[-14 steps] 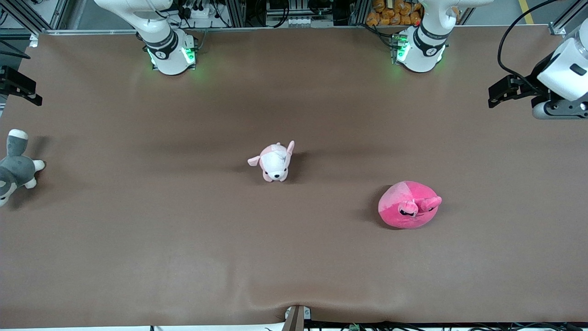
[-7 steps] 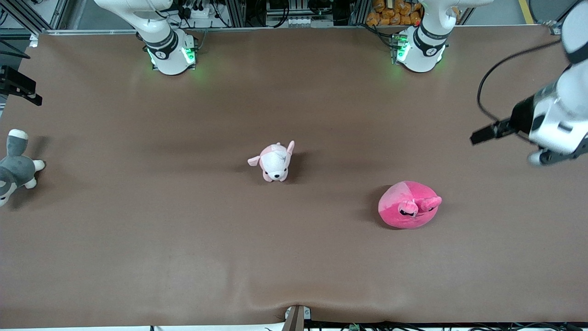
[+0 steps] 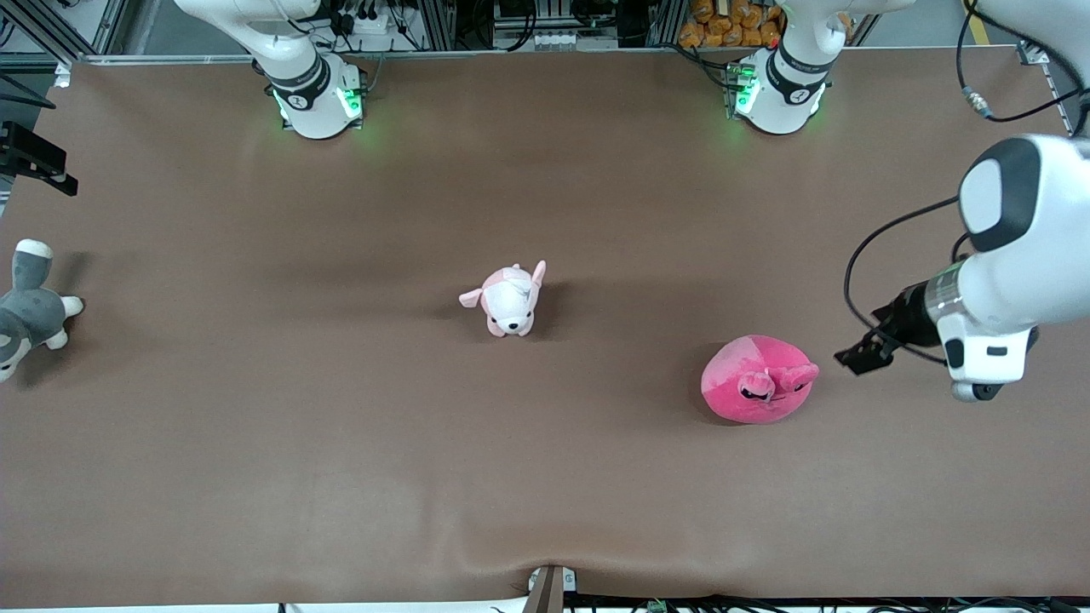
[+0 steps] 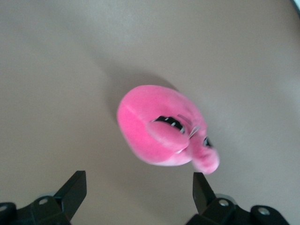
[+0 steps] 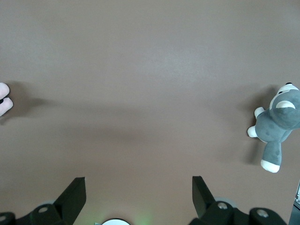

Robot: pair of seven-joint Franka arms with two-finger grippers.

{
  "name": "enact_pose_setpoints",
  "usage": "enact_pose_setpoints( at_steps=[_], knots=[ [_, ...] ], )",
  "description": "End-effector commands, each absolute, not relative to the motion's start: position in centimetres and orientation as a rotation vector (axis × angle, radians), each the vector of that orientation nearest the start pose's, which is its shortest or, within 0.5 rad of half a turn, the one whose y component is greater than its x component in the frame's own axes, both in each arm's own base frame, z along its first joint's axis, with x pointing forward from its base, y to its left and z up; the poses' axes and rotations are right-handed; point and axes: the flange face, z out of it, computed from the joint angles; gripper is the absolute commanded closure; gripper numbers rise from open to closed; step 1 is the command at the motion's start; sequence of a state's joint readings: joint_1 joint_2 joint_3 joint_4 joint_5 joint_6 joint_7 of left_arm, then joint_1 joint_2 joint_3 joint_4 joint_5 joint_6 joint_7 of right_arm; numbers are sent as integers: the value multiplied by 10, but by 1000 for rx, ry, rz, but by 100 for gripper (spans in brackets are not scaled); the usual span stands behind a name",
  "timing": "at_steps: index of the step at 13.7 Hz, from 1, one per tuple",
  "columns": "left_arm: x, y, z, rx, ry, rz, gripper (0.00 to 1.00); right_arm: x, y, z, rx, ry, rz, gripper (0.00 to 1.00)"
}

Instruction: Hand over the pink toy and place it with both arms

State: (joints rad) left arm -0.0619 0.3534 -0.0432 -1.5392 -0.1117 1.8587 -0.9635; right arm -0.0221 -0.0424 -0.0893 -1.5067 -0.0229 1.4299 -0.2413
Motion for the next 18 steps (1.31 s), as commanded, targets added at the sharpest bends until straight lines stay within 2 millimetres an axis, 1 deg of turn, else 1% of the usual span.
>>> enact_pose_setpoints(
  at_steps=[1,3,4,5,6,7,8,9,10,11,12,13,14,15,16,17,18],
  knots=[
    [663,-76,413,-2726,-1767,228,0,529,-65,663,-3132,-201,73,0],
    [670,-79,391,-2604,-1956,268,0,540,-67,646,-3131,-189,106,0],
    [675,-82,378,-2546,-2033,260,0,547,-71,638,-3132,-177,112,0],
    [679,-85,368,-2510,-2090,243,0,556,-72,624,-3130,-172,128,0],
    [682,-87,359,-2481,-2131,234,0,569,-73,600,-3125,-172,190,0],
    [685,-87,352,-2469,-2151,227,0,573,-73,591,-3118,-167,213,0],
    [686,-87,346,-2464,-2154,228,0,574,-75,589,-3109,-158,214,0],
    [685,-89,337,-2455,-2150,243,0,577,-87,576,-3097,-127,251,0],
    [686,-89,332,-2432,-2168,249,0,586,-97,544,-3080,-106,341,0],
    [686,-90,332,-2423,-2183,244,79,590,-106,529,-3069,-89,379,0],
    [685,-93,331,-2429,-2168,242,100,589,-115,528,-3070,-59,382,0],
    [683,-101,330,-2434,-2156,242,100,590,-117,521,-3064,-51,405,0],
    [683,-102,331,-2437,-2153,238,100,590,-122,511,-3055,-32,433,0],
    [683,-102,333,-2437,-2154,234,100,593,-118,508,-3048,-27,435,0],
    [683,-102,337,-2442,-2157,227,100,596,-106,509,-3034,43,427,0],
    [683,-103,341,-2447,-2157,223,100,597,-94,509,-3002,202,437,0],
    [682,-104,351,-2458,-2159,206,100,595,-71,509,-2934,343,500,0]
  ],
)
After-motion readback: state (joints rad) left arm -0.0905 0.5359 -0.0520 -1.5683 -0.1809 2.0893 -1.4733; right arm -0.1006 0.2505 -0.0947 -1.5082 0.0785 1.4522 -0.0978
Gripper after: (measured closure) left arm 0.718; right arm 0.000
